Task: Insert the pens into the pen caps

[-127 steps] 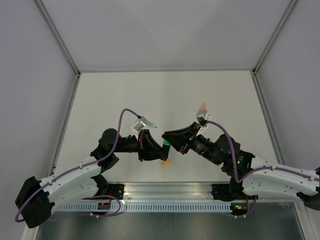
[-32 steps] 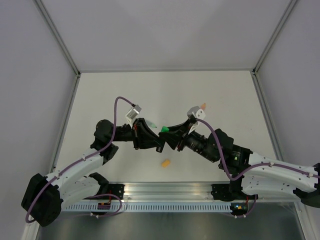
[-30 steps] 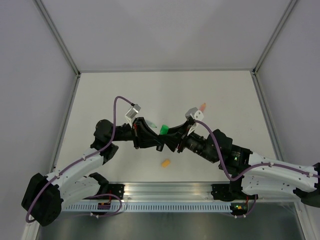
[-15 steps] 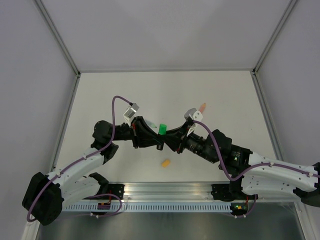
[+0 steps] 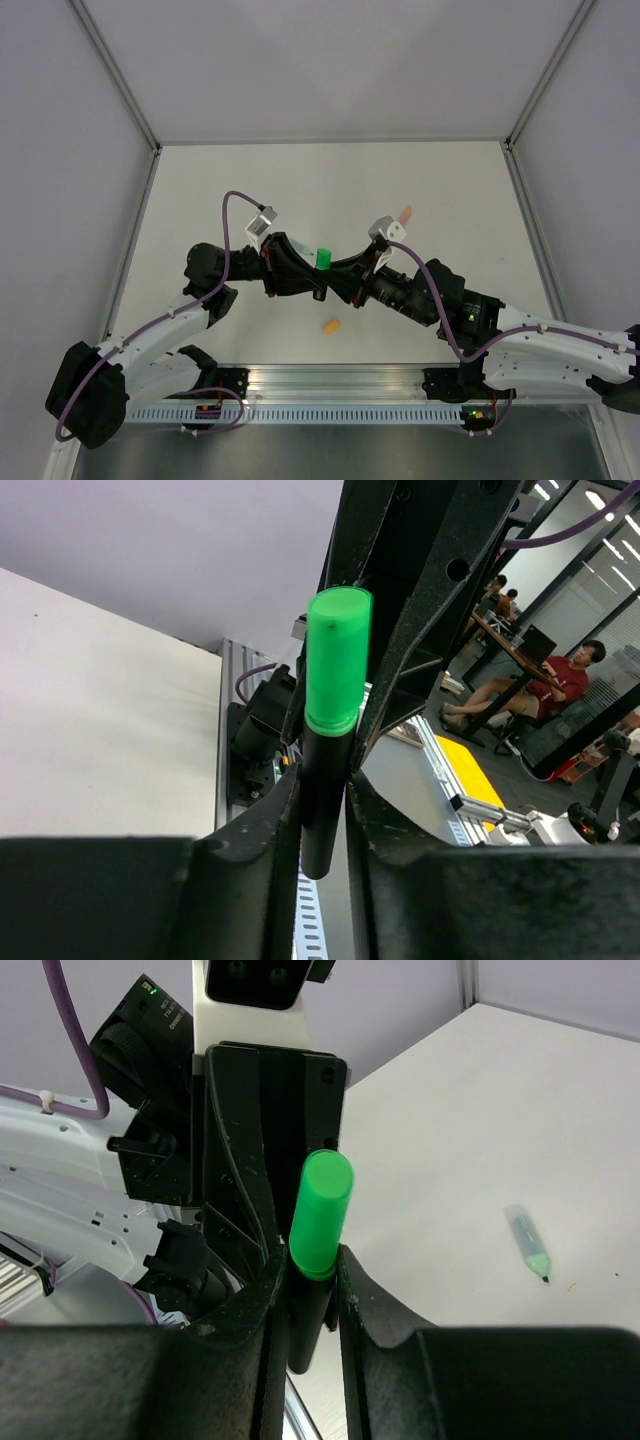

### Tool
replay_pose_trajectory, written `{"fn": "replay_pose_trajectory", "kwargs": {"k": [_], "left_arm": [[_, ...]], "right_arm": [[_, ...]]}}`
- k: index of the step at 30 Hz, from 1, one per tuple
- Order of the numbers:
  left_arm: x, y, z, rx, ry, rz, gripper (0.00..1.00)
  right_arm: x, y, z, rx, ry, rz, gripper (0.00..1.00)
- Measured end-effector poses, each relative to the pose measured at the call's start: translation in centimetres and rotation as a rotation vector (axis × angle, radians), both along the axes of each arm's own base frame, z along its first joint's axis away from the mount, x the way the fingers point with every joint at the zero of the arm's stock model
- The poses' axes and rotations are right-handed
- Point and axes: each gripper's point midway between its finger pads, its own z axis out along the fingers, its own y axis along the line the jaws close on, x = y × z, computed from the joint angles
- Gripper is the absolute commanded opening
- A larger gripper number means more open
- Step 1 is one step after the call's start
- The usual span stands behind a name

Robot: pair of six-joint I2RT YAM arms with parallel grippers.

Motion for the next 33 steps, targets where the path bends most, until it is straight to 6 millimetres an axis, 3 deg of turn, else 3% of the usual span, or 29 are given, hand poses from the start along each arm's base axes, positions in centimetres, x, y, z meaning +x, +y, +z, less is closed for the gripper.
{"fn": "replay_pose_trajectory", "kwargs": {"k": [6,29,33], "left_arm": [[0.3,-0.3,-0.4,0.01,0.041,-0.006,0.45],[0.2,-0.4,-0.4,0.006,0.044,-0.015,0.45],[0.2,-0.6,-0.7,0.015,0.057,-0.023,0.4]], "right_arm": [[-0.2,0.1,0.0,0.004,0.002,0.002,0.0],[0.9,-0.5,0.6,0.028,0.017,-0.072,0.0],[0.9,-0.5,1.2,0.046,0.015,-0.072,0.0]]}}
